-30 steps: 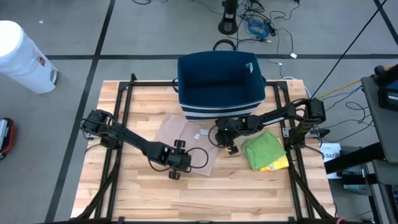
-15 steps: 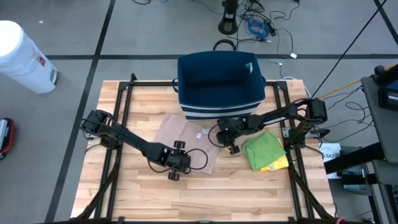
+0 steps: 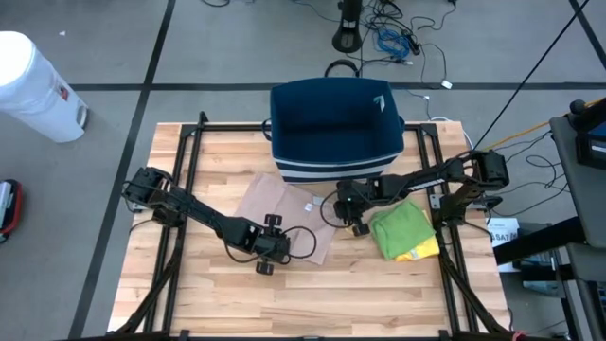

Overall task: Fold towel
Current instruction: Fold the light brown towel

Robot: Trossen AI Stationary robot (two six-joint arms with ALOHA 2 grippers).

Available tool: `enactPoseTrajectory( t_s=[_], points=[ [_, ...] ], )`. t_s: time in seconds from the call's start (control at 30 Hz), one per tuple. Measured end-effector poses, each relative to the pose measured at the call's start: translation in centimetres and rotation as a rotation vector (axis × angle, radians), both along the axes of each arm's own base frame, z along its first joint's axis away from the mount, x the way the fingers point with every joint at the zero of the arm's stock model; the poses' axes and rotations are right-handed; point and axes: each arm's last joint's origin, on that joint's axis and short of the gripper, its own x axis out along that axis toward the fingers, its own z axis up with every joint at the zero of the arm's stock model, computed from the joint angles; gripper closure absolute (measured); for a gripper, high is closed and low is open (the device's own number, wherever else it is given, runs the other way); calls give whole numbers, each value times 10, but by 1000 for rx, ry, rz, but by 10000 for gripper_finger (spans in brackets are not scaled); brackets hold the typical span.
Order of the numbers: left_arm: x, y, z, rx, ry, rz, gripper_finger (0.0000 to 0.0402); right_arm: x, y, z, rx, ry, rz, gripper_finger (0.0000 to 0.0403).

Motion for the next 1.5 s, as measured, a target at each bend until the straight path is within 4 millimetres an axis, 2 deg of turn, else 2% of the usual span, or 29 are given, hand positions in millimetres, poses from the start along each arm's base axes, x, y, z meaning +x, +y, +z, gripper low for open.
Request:
enactPoseTrajectory(
  t_s=[0.2, 0.3, 0.6, 0.73, 0.87, 1.27, 1.5],
  points=[
    [0, 0, 0, -2, -1, 7, 229, 0, 5, 0, 14, 11, -3, 402],
    [0, 0, 0, -3, -1, 9, 229, 0, 7, 0, 13, 4, 3, 389],
    [0, -1, 0, -21, 4, 8, 229, -2, 7, 18, 31, -66, -30, 274],
    [-1, -2, 0, -19, 6, -9, 229, 1, 7, 27, 48, -150, -50, 247],
    [-1, -3, 0, -18, 6, -17, 229, 12, 6, 23, 53, -215, -59, 248],
    [-3, -8, 0, -33, 12, -30, 229, 22, 7, -13, 106, -135, -36, 275],
    [-6, -17, 0, -4, -3, -38, 229, 22, 9, -13, 177, -130, -46, 275]
  ],
)
